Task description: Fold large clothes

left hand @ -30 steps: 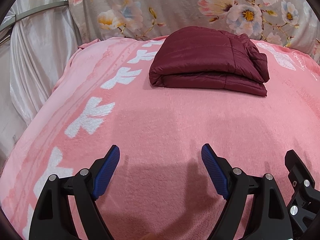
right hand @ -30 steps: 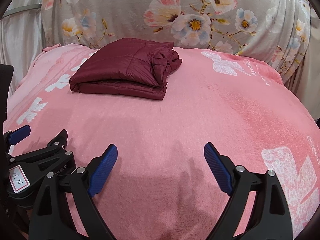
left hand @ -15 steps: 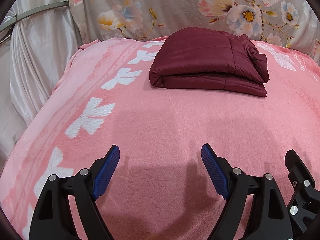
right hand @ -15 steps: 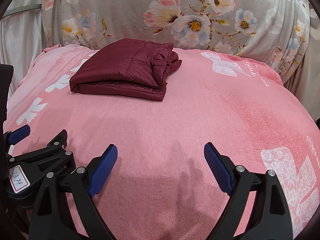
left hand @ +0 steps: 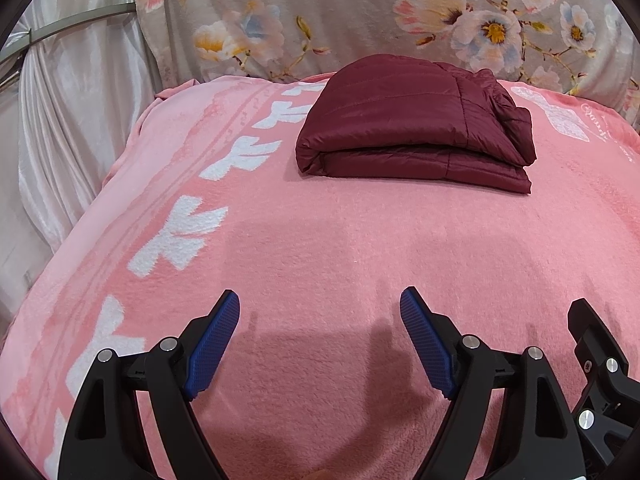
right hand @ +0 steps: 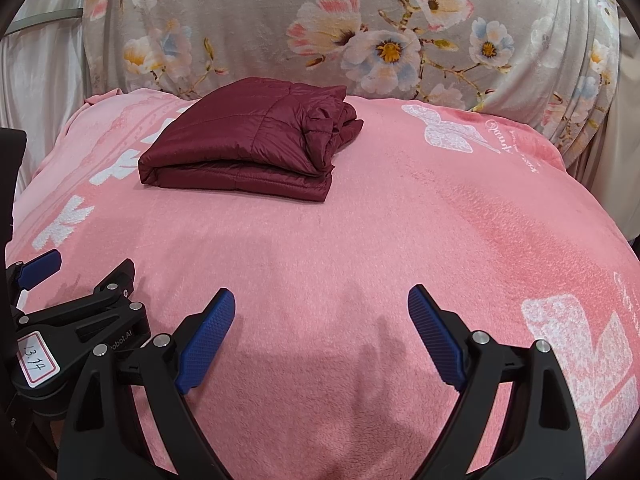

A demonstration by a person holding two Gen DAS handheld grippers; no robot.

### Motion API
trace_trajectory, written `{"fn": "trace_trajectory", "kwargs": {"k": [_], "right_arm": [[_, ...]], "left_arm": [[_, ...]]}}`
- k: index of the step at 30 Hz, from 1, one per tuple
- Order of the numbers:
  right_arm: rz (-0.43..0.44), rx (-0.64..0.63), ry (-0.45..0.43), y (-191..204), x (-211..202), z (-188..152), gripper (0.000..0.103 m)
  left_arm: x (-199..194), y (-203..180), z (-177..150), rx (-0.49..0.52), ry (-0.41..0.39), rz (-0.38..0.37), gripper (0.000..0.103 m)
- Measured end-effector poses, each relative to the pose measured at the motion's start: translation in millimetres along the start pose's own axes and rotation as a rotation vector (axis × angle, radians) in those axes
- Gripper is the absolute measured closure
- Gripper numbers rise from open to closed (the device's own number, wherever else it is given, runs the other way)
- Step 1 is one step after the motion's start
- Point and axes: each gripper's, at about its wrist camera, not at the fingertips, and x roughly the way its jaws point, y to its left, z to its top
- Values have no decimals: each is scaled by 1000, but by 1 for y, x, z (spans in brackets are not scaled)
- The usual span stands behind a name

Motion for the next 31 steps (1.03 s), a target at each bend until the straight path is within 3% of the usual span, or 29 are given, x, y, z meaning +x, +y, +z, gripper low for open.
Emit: {"fn": "trace_trajectory", "kwargs": {"k": [22,31], "right_arm": [[-4,-2,0,0,0,1,17],[-2,-2,-1,0,0,1,17]], "left_arm": [[1,0,1,-3,8,-6,24],[2,-1,0,8,-1,1,31]]}}
